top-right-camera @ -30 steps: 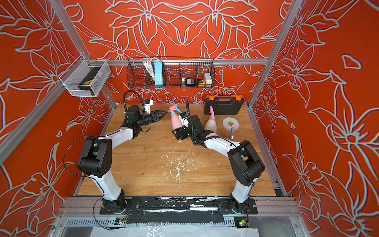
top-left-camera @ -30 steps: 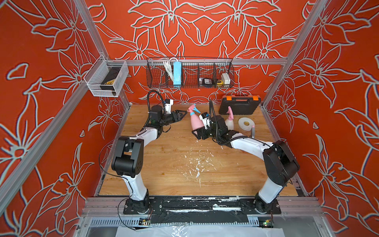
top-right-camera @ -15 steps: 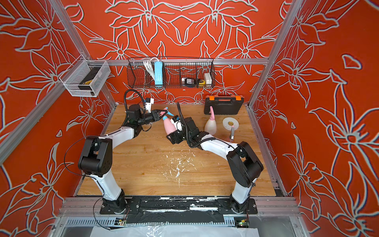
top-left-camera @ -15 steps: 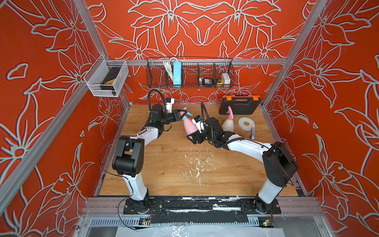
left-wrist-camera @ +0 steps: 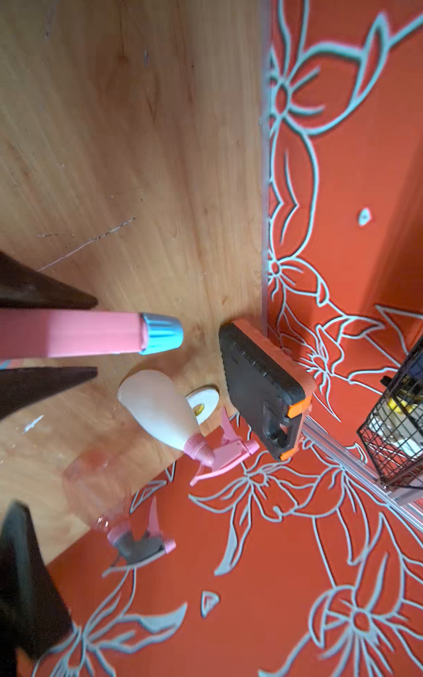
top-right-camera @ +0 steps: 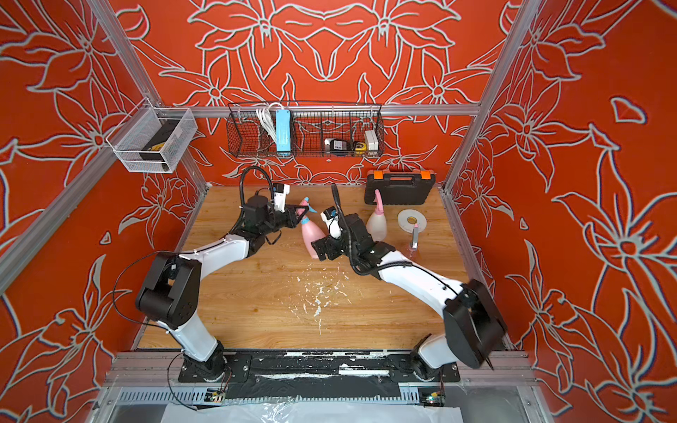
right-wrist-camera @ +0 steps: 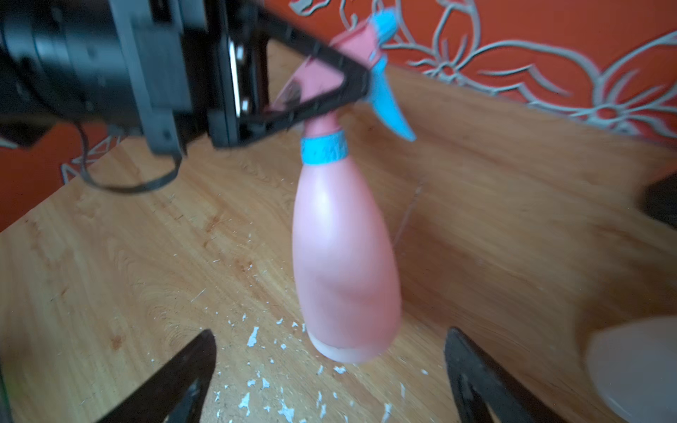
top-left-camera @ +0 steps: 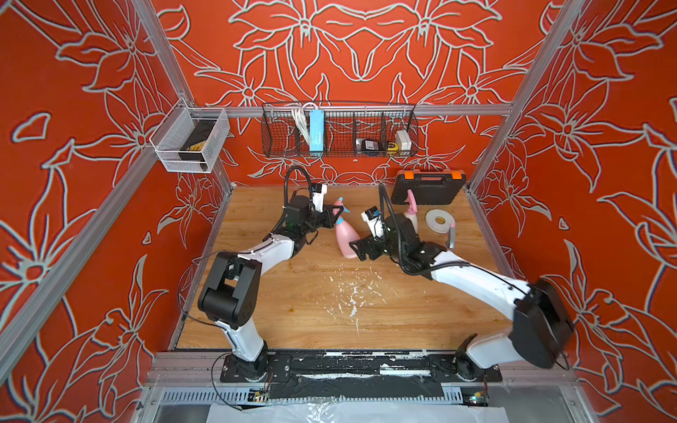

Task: Attach spray nozzles to spray bottles
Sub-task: Pick up the spray bottle from the center of the board, then place the spray bottle at the center of the board, then pick up the spray bottle from the center of the board.

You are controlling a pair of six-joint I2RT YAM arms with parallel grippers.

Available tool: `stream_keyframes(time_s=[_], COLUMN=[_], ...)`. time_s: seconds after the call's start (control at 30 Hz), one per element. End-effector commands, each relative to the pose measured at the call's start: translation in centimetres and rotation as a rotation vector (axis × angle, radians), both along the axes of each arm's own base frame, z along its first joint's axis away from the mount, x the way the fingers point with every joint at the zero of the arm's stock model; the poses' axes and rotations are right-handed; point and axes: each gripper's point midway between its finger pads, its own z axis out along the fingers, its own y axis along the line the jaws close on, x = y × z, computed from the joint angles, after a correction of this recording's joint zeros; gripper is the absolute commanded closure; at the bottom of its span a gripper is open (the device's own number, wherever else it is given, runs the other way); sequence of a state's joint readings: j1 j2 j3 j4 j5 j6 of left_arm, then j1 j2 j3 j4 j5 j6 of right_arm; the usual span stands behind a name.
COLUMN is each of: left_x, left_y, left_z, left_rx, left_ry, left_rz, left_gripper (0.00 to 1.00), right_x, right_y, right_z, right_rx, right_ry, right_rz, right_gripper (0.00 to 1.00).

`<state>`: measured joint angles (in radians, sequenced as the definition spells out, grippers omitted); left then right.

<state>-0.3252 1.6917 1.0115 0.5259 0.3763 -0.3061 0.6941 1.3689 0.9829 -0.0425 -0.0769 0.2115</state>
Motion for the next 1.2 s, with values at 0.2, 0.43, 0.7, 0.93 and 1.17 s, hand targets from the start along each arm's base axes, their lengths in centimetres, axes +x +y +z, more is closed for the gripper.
stream_keyframes(time_s=[0.2,0.43,0.7,0.93,1.17], left_x=[-0.8,-2.5,-2.7,-3.6,-3.8], left_y=[0.0,-1.3,-2.0,-1.5,-1.6], left_z=[-1.4,-2.3,-3.0,-2.7,-1.5], left_rx=[0.277,0.334,0.343,0.326,0.315], left_ry=[-0.289,-0.345,-0.309,-0.293,-0.266], left_rz=[0.311,0.334,0.313,0.329,0.319], left_gripper=[0.96,0.83,0.37,0.02,0.02], right_x=[-1.1,-2.1,1.1,2.3,2.3], right_y=[-19.6,-28.0,-27.4,-27.2,-26.8], right_z=[5.2,3.2,-1.1,-2.7,-3.1], right_rx=[-0.035,-0.186,-0.15,-0.139,-0.127], right_ry=[-0.033,0.059,0.129,0.138,0.139], right_rz=[-0.673,-0.925,-0.89,-0.883,-0.866], right_gripper=[0.03,0.03,0.14,0.29,0.57])
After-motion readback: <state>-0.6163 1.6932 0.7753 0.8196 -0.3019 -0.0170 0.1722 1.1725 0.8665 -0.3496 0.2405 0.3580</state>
